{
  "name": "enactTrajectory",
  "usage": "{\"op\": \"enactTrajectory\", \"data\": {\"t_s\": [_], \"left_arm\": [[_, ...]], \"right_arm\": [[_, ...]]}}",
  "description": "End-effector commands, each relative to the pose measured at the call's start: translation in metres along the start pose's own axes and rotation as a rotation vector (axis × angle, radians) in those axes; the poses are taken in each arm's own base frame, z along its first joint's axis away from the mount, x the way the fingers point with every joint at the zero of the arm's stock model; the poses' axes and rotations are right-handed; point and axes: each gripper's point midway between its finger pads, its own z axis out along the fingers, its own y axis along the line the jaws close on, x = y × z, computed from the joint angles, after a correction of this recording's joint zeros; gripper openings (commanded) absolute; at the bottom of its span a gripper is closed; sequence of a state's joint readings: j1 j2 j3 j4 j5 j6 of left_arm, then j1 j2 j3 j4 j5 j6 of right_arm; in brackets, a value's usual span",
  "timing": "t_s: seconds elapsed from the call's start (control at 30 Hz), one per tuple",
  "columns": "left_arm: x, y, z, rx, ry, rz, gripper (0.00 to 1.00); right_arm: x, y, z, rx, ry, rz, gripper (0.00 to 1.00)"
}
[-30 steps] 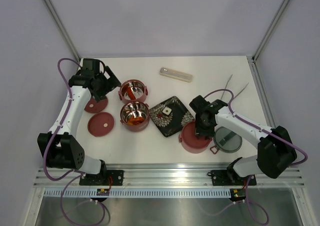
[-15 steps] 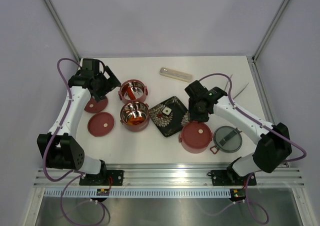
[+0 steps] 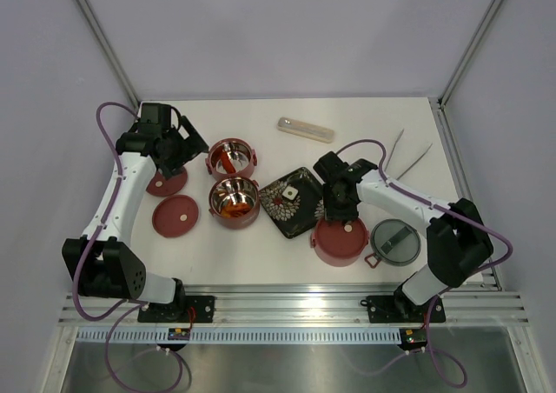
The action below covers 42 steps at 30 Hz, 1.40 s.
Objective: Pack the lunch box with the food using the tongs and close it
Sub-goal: Close the box lid on the packing box, then pick up the box lid from the center of the board.
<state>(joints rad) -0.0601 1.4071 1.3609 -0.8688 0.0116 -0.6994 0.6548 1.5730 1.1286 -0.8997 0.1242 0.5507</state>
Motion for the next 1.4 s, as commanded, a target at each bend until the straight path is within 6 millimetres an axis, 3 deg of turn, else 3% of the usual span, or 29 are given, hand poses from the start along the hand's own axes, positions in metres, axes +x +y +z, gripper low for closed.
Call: {"op": "enactTrajectory", "data": {"t_s": [0.0,0.17,0.37,0.53,0.63,0.93,1.2,1.37], "left_arm": [[-0.015,0.001,-0.014,-0.004,-0.074,0.01,0.99],[-0.021,0.019,-0.018,-0.078,-0.09,0.002,0.99],[-0.033,0.076,-0.013,-0.324,-0.103,-0.102,0.97],[-0.029,0.131,0.019,-0.369,-0.072,-0.342,0.8],[-0.032,0.153,0.038,-0.406,-0.057,-0.409,0.79],[-0.037,0.186,0.1,-0.441,0.01,-0.461,0.72],[-0.039,0.208,0.121,-0.487,0.002,-0.471,0.58],[-0.039,0.211,0.137,-0.444,-0.006,-0.472,0.57]], "right_arm": [[-0.023,0.005,-0.034,-0.014,-0.09,-0.032,0.47],[-0.05,0.009,-0.071,-0.027,-0.187,-0.028,0.48],[-0.068,0.013,-0.091,-0.04,-0.256,-0.031,0.48],[-0.072,0.015,-0.093,-0.053,-0.271,-0.031,0.49],[-0.072,0.014,-0.094,-0.054,-0.278,-0.033,0.49],[-0.067,0.011,-0.09,-0.045,-0.273,-0.029,0.49],[-0.068,0.008,-0.086,-0.021,-0.264,-0.027,0.49],[-0.072,0.011,-0.083,-0.018,-0.259,-0.039,0.49]]}}
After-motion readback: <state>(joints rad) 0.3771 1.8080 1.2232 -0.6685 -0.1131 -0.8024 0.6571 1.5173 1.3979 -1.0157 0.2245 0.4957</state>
